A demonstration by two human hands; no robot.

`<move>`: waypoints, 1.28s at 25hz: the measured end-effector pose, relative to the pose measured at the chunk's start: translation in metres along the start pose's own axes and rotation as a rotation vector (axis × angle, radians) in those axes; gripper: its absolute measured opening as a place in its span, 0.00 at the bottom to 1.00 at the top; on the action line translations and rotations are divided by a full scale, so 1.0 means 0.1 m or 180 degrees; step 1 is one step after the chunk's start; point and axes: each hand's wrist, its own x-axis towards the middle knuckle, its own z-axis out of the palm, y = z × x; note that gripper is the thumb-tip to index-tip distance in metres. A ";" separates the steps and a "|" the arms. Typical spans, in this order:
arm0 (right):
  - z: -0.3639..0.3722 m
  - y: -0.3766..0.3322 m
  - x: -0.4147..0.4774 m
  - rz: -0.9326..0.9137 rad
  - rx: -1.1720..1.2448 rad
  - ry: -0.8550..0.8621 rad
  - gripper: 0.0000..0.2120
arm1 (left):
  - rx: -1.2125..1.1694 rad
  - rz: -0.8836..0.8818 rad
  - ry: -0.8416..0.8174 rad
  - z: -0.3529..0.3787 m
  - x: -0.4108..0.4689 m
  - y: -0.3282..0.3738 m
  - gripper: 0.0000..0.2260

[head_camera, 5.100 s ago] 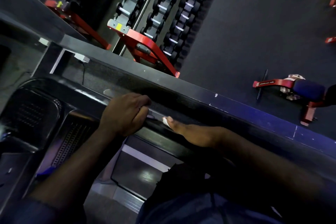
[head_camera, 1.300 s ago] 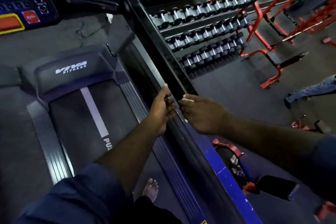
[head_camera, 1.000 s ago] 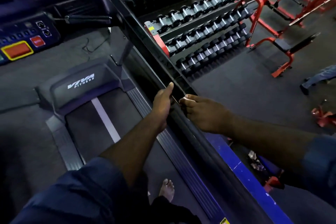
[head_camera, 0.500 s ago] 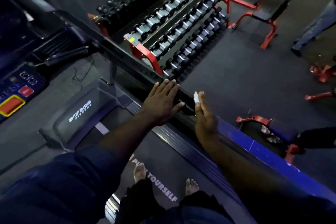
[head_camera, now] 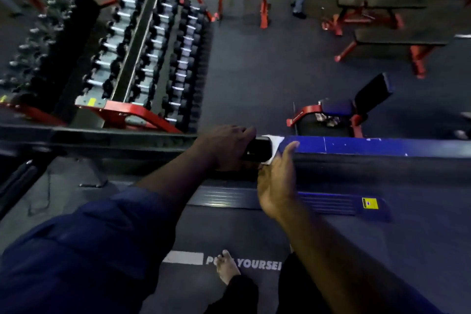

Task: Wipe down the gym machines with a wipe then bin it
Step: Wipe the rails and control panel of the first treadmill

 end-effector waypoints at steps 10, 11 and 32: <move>0.02 0.13 0.17 -0.0111 0.0104 0.0348 0.44 | -0.0017 0.0053 0.0310 0.05 -0.03 0.02 0.29; 0.00 0.12 0.17 0.0042 0.0154 0.0363 0.42 | -0.0025 0.0051 0.0302 0.04 -0.03 0.03 0.28; 0.11 0.73 0.23 0.0696 0.2395 0.0139 0.31 | 0.0164 -0.0043 0.0465 0.11 0.01 0.02 0.29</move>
